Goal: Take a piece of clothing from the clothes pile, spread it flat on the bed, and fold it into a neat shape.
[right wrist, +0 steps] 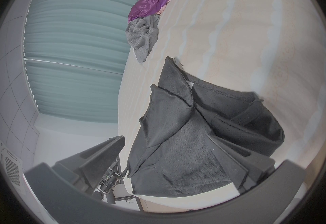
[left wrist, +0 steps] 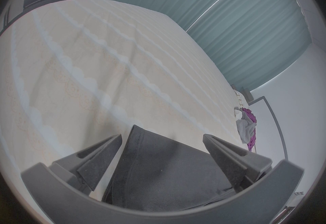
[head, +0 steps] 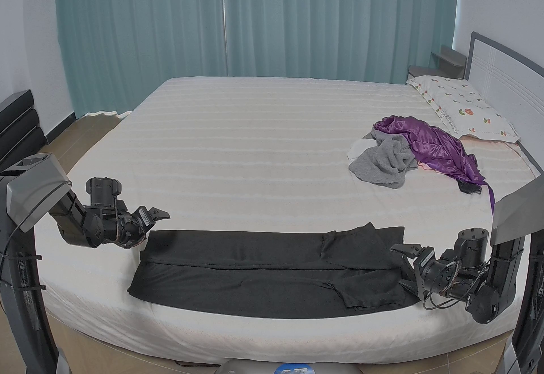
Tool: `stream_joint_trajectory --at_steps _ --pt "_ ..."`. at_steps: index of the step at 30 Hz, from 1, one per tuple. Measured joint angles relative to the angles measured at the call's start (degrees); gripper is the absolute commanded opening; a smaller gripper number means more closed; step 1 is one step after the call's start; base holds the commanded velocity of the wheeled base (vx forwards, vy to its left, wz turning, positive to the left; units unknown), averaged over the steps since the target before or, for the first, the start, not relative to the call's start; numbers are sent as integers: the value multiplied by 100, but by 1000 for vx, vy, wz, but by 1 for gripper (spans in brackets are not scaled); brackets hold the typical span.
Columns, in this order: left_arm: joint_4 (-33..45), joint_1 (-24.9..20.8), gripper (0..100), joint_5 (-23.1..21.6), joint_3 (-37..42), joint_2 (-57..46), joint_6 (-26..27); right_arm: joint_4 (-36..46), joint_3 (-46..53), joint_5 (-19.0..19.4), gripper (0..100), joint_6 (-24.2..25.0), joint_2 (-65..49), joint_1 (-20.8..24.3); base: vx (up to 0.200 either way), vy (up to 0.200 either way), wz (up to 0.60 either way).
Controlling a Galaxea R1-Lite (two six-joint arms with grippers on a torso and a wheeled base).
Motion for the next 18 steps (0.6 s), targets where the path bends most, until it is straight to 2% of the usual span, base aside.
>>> stream_joint_trajectory --at_steps 9,10,18 --pt "12 -37 100 76 -204 223 73 0 -2 0 100 -1 2 11 0 0 0" --pt "15 -39 0 87 -221 247 76 0 0 0 100 -4 2 11 0 0 0" --pt "1 -6 0 273 -254 323 51 0 2 0 100 0 2 9 0 0 0"
